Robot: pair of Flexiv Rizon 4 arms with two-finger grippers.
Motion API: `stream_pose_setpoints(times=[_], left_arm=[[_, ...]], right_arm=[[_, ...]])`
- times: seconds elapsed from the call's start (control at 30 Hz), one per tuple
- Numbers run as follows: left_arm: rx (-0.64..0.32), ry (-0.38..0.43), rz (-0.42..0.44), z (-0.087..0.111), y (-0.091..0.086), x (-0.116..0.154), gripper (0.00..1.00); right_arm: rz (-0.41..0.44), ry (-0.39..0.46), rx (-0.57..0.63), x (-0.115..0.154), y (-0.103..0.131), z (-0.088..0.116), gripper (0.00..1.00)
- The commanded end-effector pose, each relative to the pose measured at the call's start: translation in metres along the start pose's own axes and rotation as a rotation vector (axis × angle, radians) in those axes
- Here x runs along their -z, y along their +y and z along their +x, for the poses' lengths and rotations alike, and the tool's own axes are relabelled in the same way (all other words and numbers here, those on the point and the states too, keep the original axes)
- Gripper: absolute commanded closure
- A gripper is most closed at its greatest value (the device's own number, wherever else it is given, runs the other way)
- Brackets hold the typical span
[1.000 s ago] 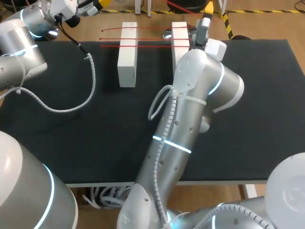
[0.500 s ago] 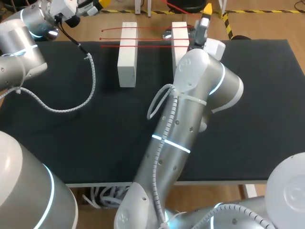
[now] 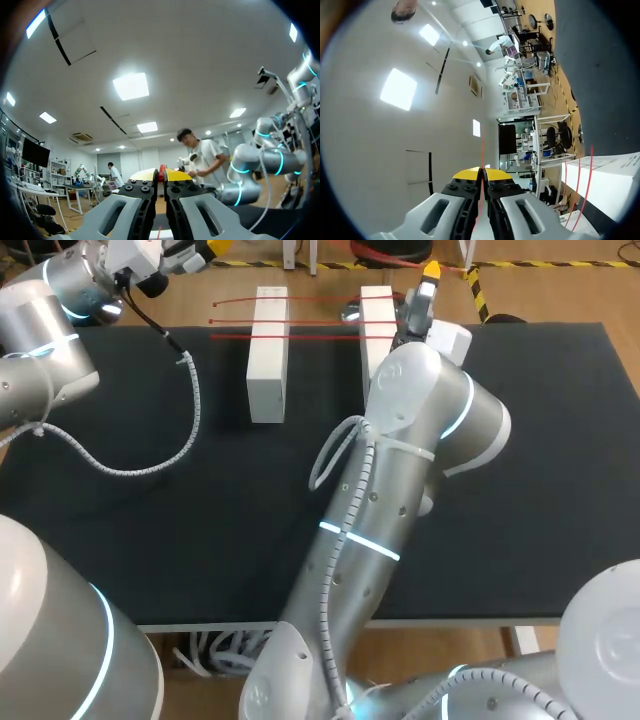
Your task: Grab the tape and strap the tape.
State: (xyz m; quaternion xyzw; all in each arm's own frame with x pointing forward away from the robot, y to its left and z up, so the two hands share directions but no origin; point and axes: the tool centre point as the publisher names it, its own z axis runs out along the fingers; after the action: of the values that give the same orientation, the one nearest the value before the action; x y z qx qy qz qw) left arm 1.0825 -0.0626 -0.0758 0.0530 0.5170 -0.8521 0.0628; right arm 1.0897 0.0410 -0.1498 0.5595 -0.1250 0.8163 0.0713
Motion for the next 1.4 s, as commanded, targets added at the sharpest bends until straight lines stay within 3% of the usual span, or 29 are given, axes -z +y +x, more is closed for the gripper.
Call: stream_pose_setpoints(times=[0.03, 0.77, 1.4], left_arm=[[-0.001, -0.004, -0.003, 0.0013, -0.0008, -0.001, 1.0], [-0.001, -0.004, -0.003, 0.0013, -0.0008, -0.001, 1.0], [-0.001, -0.004, -0.003, 0.0013, -0.0008, -0.001, 1.0]], right_arm=[[-0.003, -0.011, 0.003, -0.001, -0.0005, 0.0016, 1.0], [0.041, 0.0, 0.061, -0.0019, -0.0005, 0.0049, 1.0], [0.082, -0.065, 0.134, -0.0056, 0.0037, 0.0104, 1.0]])
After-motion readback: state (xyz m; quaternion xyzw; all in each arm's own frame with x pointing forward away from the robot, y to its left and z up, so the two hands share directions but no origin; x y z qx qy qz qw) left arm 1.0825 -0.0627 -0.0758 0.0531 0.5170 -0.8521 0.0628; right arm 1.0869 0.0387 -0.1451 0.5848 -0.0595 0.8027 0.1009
